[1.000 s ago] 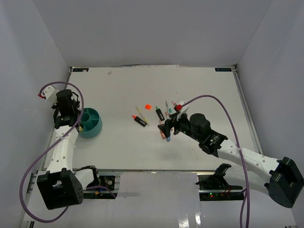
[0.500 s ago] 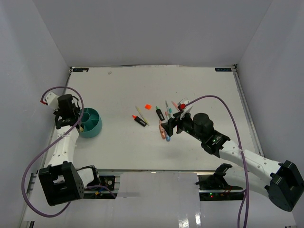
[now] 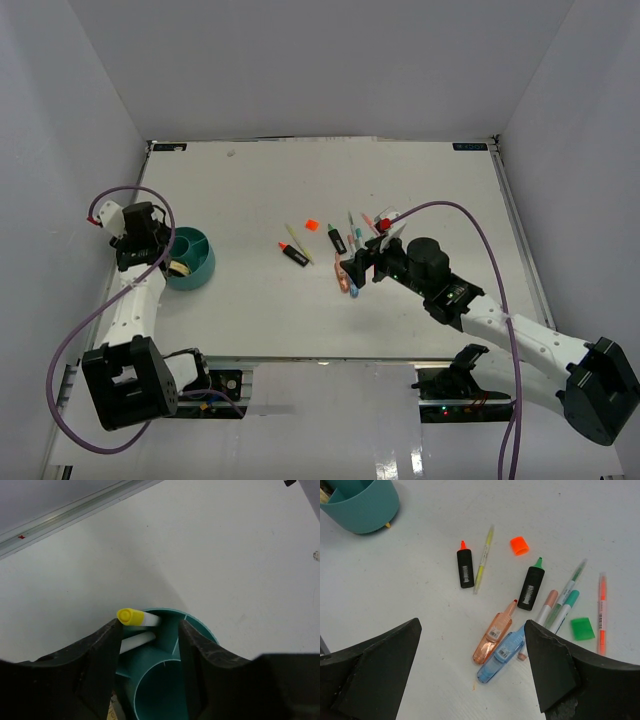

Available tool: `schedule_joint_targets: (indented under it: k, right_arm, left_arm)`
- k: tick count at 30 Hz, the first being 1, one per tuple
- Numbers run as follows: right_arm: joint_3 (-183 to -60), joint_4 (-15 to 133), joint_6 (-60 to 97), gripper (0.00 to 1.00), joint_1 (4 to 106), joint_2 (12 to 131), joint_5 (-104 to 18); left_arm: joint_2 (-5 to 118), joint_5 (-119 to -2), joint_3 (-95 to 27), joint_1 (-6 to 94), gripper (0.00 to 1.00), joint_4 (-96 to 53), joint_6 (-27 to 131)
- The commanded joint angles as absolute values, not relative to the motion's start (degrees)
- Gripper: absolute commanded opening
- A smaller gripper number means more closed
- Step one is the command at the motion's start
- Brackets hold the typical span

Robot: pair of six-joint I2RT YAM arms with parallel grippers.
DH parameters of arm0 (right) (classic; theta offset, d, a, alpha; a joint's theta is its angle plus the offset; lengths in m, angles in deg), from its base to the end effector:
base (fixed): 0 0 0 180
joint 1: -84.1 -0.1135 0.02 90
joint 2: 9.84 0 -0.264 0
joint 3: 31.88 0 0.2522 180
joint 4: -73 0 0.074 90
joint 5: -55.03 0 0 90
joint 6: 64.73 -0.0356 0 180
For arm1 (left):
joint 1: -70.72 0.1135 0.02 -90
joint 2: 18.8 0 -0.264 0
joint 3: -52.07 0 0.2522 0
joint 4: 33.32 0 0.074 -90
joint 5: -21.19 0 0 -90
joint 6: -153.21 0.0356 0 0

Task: Sort the stationery into containers
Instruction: Place the pen in the storage box.

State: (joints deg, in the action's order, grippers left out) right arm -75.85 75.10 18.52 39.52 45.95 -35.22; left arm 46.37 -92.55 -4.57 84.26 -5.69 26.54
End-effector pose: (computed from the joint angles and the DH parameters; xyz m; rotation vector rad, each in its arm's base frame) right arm 0.1612 0.1591 0.2617 -0.5823 1.6891 0.6561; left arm 0.2345 0.0712 0.2528 -1.1135 1.8388 0.2226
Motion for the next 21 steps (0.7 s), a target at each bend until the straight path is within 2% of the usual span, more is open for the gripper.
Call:
schedule_joint_targets:
  k: [1,5,13,15,20,21]
  right_arm:
    - [-78.3,74.4,18.5,0.90,39.9,46.3,-35.7]
    - [-80.1,72.6,18.6,0.90,40.0,46.9,-33.0]
    - [-86.7,63.7,14.6,0.92,43.2,53.6,-30.1]
    - [-87.8,61.5,13.7,0.94,44.9,55.2,-30.7]
    - [-91.6,57.2,13.1,1.00,47.4,61.4,-30.1]
    - [-92.3,56.4,13.0,0.94,47.5,62.6,-30.1]
  left_arm:
    - [43.3,-93.1,-6.4,84.7,0.62,-2.0,25.2]
    - [40.5,-93.9,-7.6,84.7,0.78,2.5,25.1]
    - [37.8,-89.7,-12.0,84.7,0.98,9.1,28.8]
    - [37.8,-87.4,-14.0,84.6,0.98,10.7,30.4]
    - [38.3,-72.1,-17.2,84.1,0.98,12.5,36.5]
    - [38.3,-70.0,-17.7,83.6,0.98,12.5,37.3]
